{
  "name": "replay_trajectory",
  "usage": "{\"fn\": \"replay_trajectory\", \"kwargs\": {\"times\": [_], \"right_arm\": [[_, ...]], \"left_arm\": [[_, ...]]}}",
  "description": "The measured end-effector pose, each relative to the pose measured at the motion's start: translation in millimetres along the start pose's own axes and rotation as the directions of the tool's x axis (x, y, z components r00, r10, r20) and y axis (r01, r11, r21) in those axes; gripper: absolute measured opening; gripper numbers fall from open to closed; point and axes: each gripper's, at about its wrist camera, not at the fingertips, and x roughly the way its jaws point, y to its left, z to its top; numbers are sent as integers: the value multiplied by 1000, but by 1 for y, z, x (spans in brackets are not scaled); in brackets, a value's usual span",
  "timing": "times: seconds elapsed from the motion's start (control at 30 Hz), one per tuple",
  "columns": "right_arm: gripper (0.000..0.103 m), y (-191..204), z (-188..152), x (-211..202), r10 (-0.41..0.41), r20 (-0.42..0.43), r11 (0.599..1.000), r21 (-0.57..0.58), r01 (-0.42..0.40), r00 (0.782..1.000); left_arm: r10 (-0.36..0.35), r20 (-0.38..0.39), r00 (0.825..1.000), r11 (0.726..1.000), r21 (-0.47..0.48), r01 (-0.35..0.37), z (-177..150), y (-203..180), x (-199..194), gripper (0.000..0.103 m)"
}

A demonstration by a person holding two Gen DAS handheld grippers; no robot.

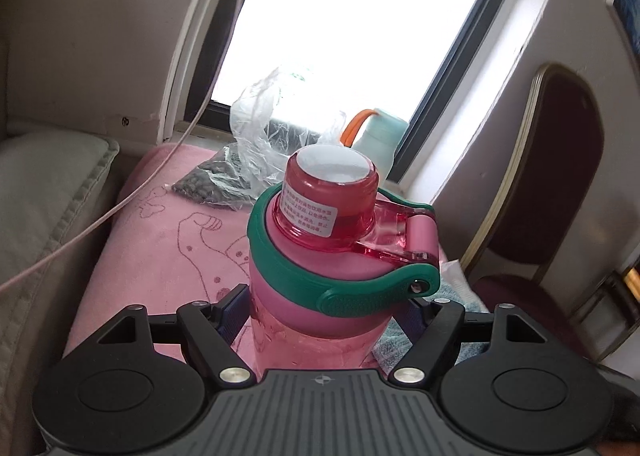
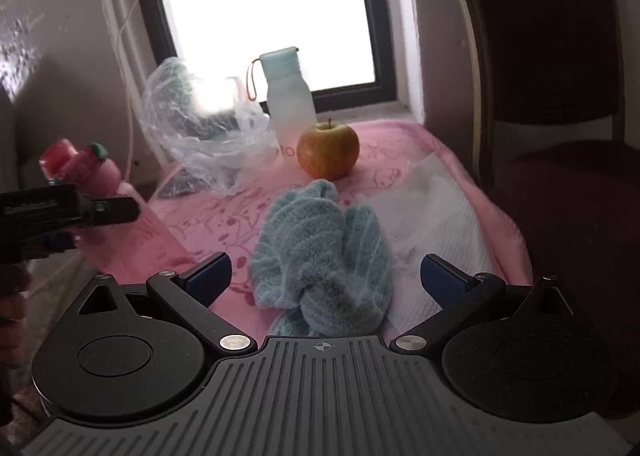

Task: Clean container
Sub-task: 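Grasp the pink bottle with the left gripper while the right gripper grasps the teal towel, then lift the pink bottle with the left gripper while the right gripper wipes its lid with the towel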

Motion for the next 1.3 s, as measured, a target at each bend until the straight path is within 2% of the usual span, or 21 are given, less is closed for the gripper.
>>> {"fn": "replay_trajectory", "kwargs": {"times": [0.1,0.17,0.23,0.3,0.43,0.53,0.57,0.6,0.67,0.7,0.73,0.77,0.8,0.87,0.93,0.97,1.03,1.1,1.17,1.2,1.3], "right_arm": [[86,7,13,25,25,-15,999,-36,-25,1000],[86,14,18,47,16,-37,997,-78,-19,999],[76,20,19,69,4,-66,993,-114,-11,998],[34,22,16,90,11,-108,993,-118,-24,994],[28,22,17,97,-1,-112,996,-91,-10,994],[28,21,36,72,178,-76,984,21,-177,981],[28,22,44,64,279,-66,959,59,-276,958],[28,26,52,55,402,-57,913,96,-396,914],[28,38,66,41,610,-43,788,144,-599,792],[28,48,72,38,687,-50,722,155,-674,725],[29,57,75,37,732,-70,679,159,-716,678],[29,67,77,40,753,-100,657,161,-736,650],[29,75,75,46,737,-134,676,148,-722,662],[30,87,68,63,646,-194,761,94,-642,738],[30,89,54,88,485,-253,869,26,-495,837],[29,87,46,101,406,-276,907,1,-422,871],[29,74,34,118,313,-317,945,6,-328,895],[29,61,29,120,289,-343,955,43,-292,894],[29,49,37,101,356,-277,935,104,-340,893],[29,46,44,87,425,-222,905,136,-404,878],[30,54,59,62,646,-146,762,179,-623,749]], "left_arm": [[-34,20,999,999,-21,35,-6,9,-8,73],[-50,27,998,999,-21,50,-10,11,-13,73],[-59,32,998,998,-5,59,-14,13,-17,73],[-60,33,998,998,21,59,-19,15,-19,72],[-63,34,997,996,60,61,-27,19,-25,71],[-64,39,997,994,94,60,-32,19,-29,71],[-62,40,997,992,115,57,-33,16,-29,71],[-58,41,997,989,140,52,-35,13,-29,71],[-49,40,998,981,190,40,-36,5,-29,71],[-43,39,998,978,207,34,-36,2,-29,71],[-37,37,999,976,217,28,-37,0,-28,71],[-32,36,999,977,212,24,-36,1,-28,71],[-31,34,999,979,202,24,-36,3,-28,71],[-31,32,999,982,185,25,-35,6,-28,71],[-33,31,999,982,185,27,-34,7,-28,71],[-31,31,999,980,195,25,-34,6,-28,71],[-30,27,999,977,213,23,-34,4,-27,71],[-30,28,999,971,237,23,-35,3,-28,71],[-31,33,999,962,274,21,-38,-1,-28,71],[-30,36,999,955,295,18,-39,-4,-28,71],[-21,43,999,941,339,5,-43,-13,-29,71]]}}
